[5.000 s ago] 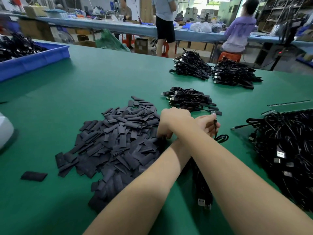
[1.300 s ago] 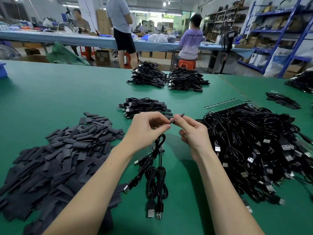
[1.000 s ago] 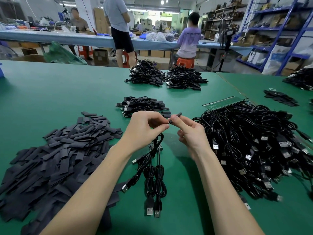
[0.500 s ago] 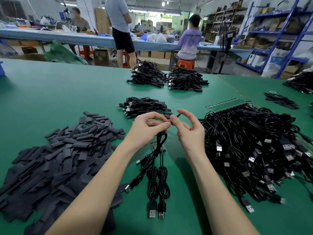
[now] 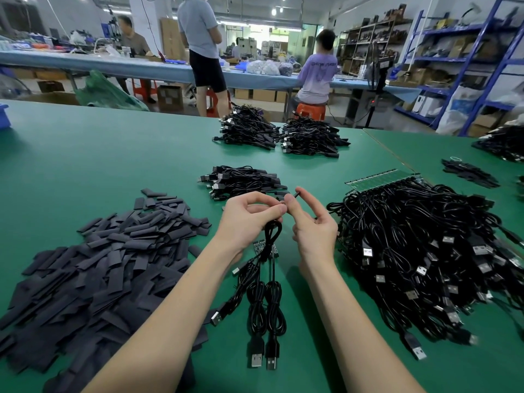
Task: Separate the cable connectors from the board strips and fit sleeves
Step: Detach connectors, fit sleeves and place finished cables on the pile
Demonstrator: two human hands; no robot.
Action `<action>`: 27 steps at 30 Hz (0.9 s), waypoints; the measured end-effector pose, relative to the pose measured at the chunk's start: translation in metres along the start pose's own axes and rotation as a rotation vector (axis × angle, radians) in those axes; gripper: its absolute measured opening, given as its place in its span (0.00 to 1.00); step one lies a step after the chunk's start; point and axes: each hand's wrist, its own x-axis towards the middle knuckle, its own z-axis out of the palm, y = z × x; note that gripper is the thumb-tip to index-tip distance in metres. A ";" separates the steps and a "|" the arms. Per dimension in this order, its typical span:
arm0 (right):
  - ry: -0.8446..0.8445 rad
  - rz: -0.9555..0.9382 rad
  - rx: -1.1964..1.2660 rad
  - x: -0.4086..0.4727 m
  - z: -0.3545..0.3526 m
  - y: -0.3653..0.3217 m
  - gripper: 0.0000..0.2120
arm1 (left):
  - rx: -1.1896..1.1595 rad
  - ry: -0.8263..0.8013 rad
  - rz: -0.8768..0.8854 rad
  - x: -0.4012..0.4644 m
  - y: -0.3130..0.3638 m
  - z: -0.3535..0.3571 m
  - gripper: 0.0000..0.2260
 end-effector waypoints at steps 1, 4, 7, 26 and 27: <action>-0.004 0.003 0.003 -0.001 0.001 0.000 0.13 | -0.002 0.003 0.001 0.000 0.000 -0.001 0.04; -0.014 0.017 0.025 -0.002 0.004 0.001 0.15 | -0.026 -0.002 0.007 0.000 0.002 -0.003 0.05; -0.021 0.064 0.076 0.000 0.004 0.002 0.17 | -0.029 -0.022 0.016 0.001 0.003 -0.005 0.05; 0.052 0.159 0.176 0.015 -0.011 -0.015 0.12 | 0.505 -0.203 0.165 -0.004 0.006 -0.003 0.09; 0.041 0.172 0.163 0.016 -0.012 -0.014 0.11 | 0.539 -0.162 0.199 -0.001 0.007 -0.007 0.09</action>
